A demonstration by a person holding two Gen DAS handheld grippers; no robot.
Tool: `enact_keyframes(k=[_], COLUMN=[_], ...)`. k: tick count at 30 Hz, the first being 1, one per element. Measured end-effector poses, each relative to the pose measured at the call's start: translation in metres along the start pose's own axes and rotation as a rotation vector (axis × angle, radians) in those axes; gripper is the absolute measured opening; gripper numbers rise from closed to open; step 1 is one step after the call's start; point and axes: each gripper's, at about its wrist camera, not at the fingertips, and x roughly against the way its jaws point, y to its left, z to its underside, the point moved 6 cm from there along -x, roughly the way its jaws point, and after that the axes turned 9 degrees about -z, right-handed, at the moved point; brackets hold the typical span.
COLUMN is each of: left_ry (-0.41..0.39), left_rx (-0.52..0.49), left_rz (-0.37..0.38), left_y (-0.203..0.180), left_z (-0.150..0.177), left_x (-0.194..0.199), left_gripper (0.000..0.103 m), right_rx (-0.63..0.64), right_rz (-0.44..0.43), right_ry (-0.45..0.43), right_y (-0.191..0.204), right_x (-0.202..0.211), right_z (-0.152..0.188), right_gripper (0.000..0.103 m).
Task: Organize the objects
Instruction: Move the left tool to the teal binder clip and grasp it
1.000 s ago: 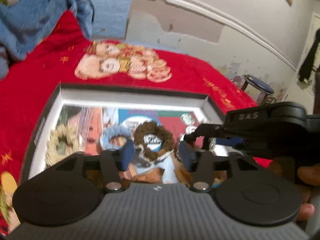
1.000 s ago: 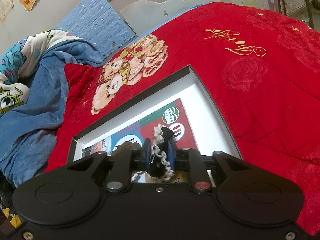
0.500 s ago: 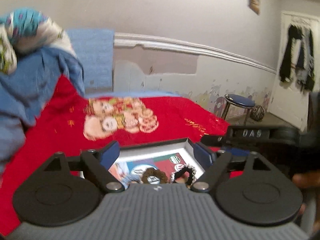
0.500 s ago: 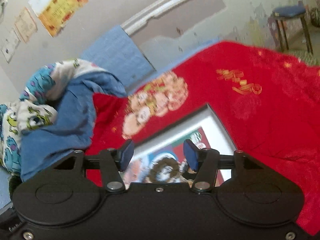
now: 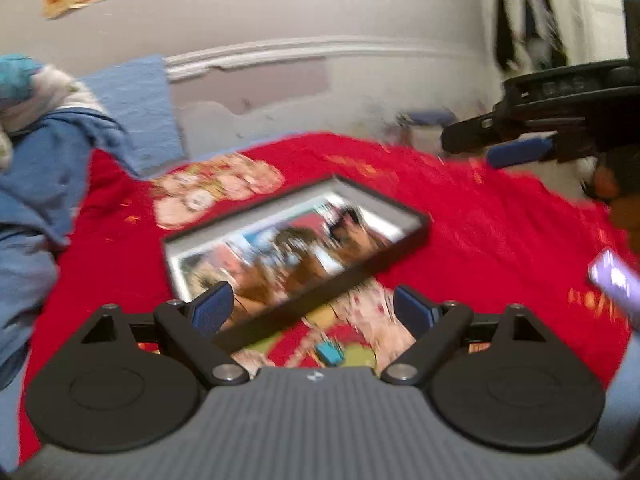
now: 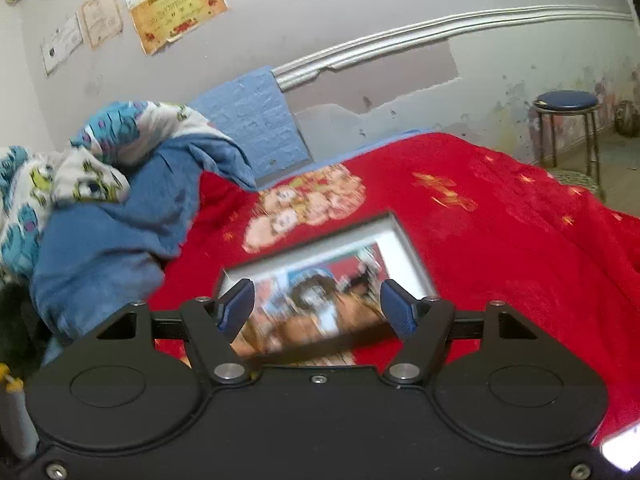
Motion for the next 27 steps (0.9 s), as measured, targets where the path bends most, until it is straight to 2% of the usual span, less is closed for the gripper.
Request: enact_keyframes(k=[2, 4, 6, 8, 12, 15, 19, 23, 24, 25, 26, 27], left_ry=[0.005, 0.000, 0.027, 0.059, 0.111, 0.142, 0.136, 0.147, 0.155, 0.157, 0.157, 0.160], left_rx=[-0.055, -0.084, -0.069, -0.070, -0.053, -0.041, -0.027, 0.032, 0.048, 0.057, 0.052, 0.038], left_rz=[0.034, 0.053, 0.060, 0.048, 0.055, 0.067, 0.054, 0.046, 0.043, 0.038, 0.030, 0.024], left_y=[-0.011, -0.021, -0.028, -0.033, -0.036, -0.034, -0.033, -0.034, -0.036, -0.037, -0.039, -0.042], left_z=[0.007, 0.017, 0.027, 0.035, 0.049, 0.059, 0.063, 0.061, 0.062, 0.062, 0.062, 0.062], left_x=[-0.009, -0.015, -0.025, -0.040, -0.064, -0.077, -0.083, -0.090, -0.091, -0.091, -0.089, -0.088], left_gripper=[0.092, 0.092, 0.089, 0.082, 0.073, 0.062, 0.061, 0.062, 0.060, 0.045, 0.038, 0.036], right_rx=[-0.017, -0.041, -0.038, 0.004, 0.053, -0.003, -0.015, -0.039, -0.044, -0.045, -0.043, -0.041], right_rz=[-0.005, -0.024, -0.026, -0.042, 0.004, -0.021, -0.038, -0.035, -0.038, -0.037, -0.034, -0.033], right_ry=[0.017, 0.086, 0.117, 0.149, 0.230, 0.256, 0.253, 0.279, 0.288, 0.293, 0.293, 0.294], right_y=[-0.007, -0.011, -0.012, -0.010, -0.013, -0.017, -0.017, -0.016, -0.015, -0.015, -0.014, -0.013], right_x=[0.002, -0.010, -0.021, -0.030, -0.042, -0.045, -0.044, -0.050, -0.051, -0.052, -0.052, -0.053], right_z=[0.020, 0.036, 0.046, 0.055, 0.079, 0.084, 0.081, 0.085, 0.088, 0.090, 0.091, 0.091], right_gripper=[0.069, 0.066, 0.064, 0.063, 0.063, 0.063, 0.063, 0.063, 0.063, 0.063, 0.063, 0.063])
